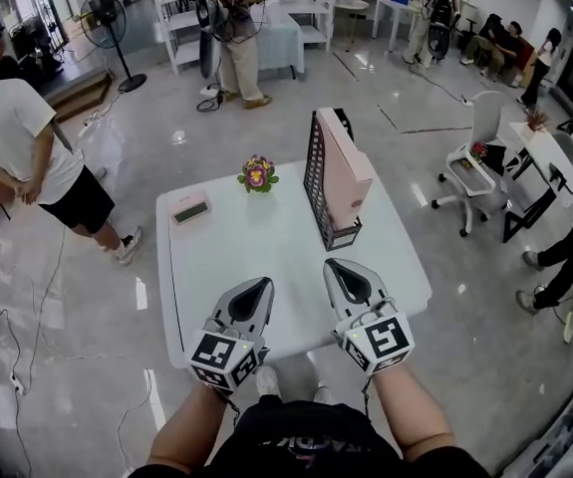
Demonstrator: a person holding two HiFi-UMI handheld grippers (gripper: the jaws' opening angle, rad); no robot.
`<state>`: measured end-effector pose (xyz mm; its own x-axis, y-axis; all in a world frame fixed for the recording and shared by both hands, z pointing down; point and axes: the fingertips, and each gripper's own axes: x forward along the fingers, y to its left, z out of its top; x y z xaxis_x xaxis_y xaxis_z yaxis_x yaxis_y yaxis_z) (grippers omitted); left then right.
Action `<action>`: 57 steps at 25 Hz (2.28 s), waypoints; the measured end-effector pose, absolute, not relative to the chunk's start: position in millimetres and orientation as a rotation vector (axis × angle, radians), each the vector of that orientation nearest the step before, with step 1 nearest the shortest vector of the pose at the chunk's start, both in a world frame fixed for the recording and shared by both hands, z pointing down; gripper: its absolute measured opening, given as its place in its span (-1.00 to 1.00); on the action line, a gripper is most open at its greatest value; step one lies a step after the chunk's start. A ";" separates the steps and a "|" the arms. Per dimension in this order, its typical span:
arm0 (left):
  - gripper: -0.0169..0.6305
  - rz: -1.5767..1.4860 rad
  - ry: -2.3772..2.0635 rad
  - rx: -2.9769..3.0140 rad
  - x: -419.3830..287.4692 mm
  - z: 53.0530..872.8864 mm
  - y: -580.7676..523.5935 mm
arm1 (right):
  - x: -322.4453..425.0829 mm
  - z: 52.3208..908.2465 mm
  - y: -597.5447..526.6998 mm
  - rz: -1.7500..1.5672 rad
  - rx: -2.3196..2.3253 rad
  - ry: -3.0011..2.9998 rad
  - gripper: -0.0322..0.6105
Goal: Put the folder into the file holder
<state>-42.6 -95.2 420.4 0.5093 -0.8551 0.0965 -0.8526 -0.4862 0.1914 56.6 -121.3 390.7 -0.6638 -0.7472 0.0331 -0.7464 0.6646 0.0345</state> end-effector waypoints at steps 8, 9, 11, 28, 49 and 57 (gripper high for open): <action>-0.93 -0.013 -1.574 2.478 -2.2 415.5 -50.4 | 86.0 382.5 -83.1 -0.029 1.114 -2.924 -0.90; -0.94 -0.013 -1.585 2.472 2.1 415.3 -45.1 | 88.9 381.7 -78.8 -0.031 1.097 -2.935 -0.89; -0.94 -0.006 -1.616 2.458 9.6 413.1 -35.5 | 93.6 378.9 -71.8 -0.030 1.059 -2.959 -0.90; -0.93 -0.025 -1.763 2.345 28.5 411.7 18.9 | 104.3 390.6 -30.1 0.047 0.876 -3.011 -0.90; -0.93 -0.053 -1.762 2.340 19.6 413.0 23.0 | 92.3 402.8 -26.9 0.086 0.877 -2.989 -0.90; -0.93 -0.058 -1.762 2.344 27.0 414.6 20.3 | 98.3 403.3 -29.4 0.082 0.882 -2.995 -0.90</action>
